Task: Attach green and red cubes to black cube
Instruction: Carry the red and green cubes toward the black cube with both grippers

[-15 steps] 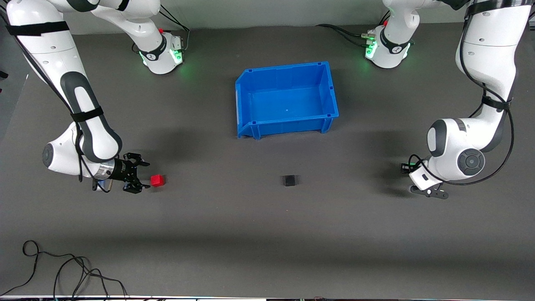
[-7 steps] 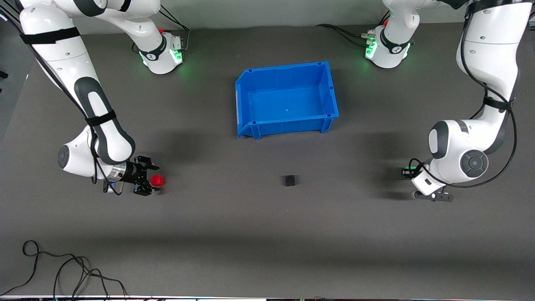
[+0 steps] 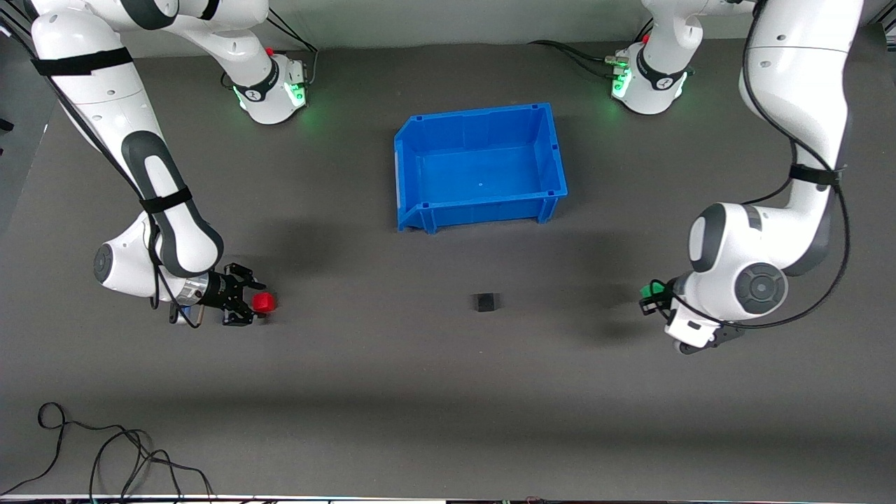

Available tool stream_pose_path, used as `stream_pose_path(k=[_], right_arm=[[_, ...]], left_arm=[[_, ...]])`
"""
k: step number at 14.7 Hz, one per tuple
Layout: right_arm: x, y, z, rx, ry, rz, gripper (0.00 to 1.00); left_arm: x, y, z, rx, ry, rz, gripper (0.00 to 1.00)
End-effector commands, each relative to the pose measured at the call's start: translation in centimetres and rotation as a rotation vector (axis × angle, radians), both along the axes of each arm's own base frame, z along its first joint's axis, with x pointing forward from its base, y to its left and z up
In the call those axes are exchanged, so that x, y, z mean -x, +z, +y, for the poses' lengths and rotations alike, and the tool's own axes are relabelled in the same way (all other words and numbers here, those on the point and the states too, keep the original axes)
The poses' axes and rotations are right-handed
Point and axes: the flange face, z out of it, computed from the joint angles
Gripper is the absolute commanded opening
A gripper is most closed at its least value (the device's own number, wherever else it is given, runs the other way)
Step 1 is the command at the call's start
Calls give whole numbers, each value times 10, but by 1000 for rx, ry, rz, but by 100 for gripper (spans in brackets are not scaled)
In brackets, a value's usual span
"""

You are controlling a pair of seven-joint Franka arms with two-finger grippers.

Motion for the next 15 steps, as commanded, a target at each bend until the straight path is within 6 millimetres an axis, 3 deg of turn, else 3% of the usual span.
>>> stream_pose_path(k=[1,5,8,12,15], right_arm=[[-10,7,0,-20,1,-31,34],[-37,38,25,-71,-15,-16,29],[-59,65,102,-77,-44,-9,29],[-81,68,214,-78,-133,20,29],[-76,68,293,-81,-98,-16,30]], left_arm=[[1,3,-32,6,189,6,0],[-4,16,-84,39,528,-32,0],[-1,7,-135,15,802,-48,0],[8,-32,-193,-56,1132,-15,0],[17,-38,-211,-83,1268,11,0]])
